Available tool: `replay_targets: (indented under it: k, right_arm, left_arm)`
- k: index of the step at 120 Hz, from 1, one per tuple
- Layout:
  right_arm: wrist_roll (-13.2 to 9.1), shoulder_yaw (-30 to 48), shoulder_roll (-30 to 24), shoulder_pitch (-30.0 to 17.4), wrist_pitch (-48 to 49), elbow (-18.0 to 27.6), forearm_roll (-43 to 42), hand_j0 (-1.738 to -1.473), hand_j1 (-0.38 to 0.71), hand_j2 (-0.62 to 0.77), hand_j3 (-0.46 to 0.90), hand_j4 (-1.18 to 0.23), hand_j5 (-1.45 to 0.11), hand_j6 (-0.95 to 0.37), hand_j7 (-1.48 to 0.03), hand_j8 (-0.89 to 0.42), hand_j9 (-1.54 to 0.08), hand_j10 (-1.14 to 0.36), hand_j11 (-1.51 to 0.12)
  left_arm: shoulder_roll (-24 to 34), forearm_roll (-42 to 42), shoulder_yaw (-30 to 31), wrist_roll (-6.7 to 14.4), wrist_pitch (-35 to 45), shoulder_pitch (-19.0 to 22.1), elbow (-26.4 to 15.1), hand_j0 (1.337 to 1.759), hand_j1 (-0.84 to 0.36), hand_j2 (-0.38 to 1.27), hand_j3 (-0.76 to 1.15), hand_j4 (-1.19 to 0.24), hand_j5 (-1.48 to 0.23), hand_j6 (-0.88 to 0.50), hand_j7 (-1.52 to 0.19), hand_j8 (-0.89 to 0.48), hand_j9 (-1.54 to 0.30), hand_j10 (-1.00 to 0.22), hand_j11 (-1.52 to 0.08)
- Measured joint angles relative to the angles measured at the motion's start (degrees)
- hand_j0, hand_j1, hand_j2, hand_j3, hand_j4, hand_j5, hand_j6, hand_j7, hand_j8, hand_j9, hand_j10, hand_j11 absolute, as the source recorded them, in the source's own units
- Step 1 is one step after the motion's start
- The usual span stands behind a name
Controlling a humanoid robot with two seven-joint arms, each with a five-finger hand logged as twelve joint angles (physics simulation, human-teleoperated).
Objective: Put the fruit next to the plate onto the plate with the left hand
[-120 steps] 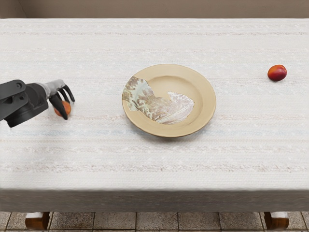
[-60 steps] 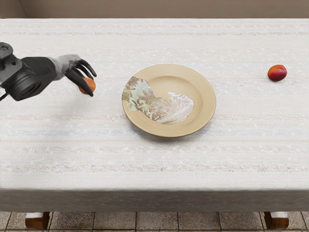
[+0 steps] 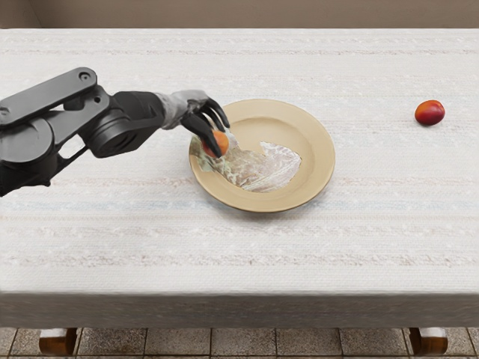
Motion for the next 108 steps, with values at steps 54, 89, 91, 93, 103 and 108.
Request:
replay_targets:
  k: [54,89,91,93,103,108]
  right_arm:
    - [0.0,0.0,0.0,0.0,0.0,0.0,0.0,-1.658,-0.34,0.0,0.0,-0.01,-0.01,-0.01,-0.01,-0.01,-0.01,-0.01,-0.01]
    - [0.0,-0.1,0.0,-0.1,0.0,0.0,0.0,-1.658,-0.34,0.0,0.0,-0.01,-0.01,-0.01,-0.01,-0.01,-0.01,-0.01,-0.01]
    - [0.0,-0.1,0.0,-0.1,0.0,0.0,0.0,-1.658,-0.34,0.0,0.0,-0.01,-0.01,-0.01,-0.01,-0.01,-0.01,-0.01,-0.01]
    - [0.0,-0.1,0.0,-0.1,0.0,0.0,0.0,-1.658,-0.34,0.0,0.0,-0.01,-0.01,-0.01,-0.01,-0.01,-0.01,-0.01,-0.01]
    - [0.0,-0.1,0.0,-0.1,0.0,0.0,0.0,-1.658,-0.34,0.0,0.0,-0.01,-0.01,-0.01,-0.01,-0.01,-0.01,-0.01,-0.01]
    - [0.0,-0.1,0.0,-0.1,0.0,0.0,0.0,-1.658,-0.34,0.0,0.0,-0.01,-0.01,-0.01,-0.01,-0.01,-0.01,-0.01,-0.01]
  left_arm:
    - [1.3,-4.3,-3.1,0.0,-9.5,-3.3,0.0,1.657,0.11,0.22,0.0,-0.2,-0.28,-0.15,-0.27,-0.14,-0.27,-0.19,-0.27]
    - [19.2,-34.1,-10.0,0.0,-30.2,4.2,0.1,1.658,0.29,0.05,0.0,-0.05,-0.07,-0.04,-0.07,-0.04,-0.07,-0.05,-0.07]
    - [20.3,-35.9,-10.0,0.0,-30.4,5.1,0.1,1.658,0.29,0.05,0.0,-0.05,-0.07,-0.04,-0.07,-0.04,-0.07,-0.05,-0.07]
    - [21.6,-37.6,-10.1,0.0,-30.7,6.0,0.1,1.658,0.29,0.05,0.0,-0.05,-0.06,-0.04,-0.06,-0.03,-0.06,-0.04,-0.06]
    - [23.8,-44.1,-10.3,0.0,-31.5,9.6,0.1,1.658,0.31,0.03,0.0,-0.03,-0.04,-0.03,-0.04,-0.02,-0.04,-0.03,-0.04]
    - [24.4,-45.9,-10.3,0.0,-31.7,10.4,0.1,1.658,0.32,0.03,0.0,-0.03,-0.04,-0.02,-0.04,-0.02,-0.04,-0.03,-0.04]
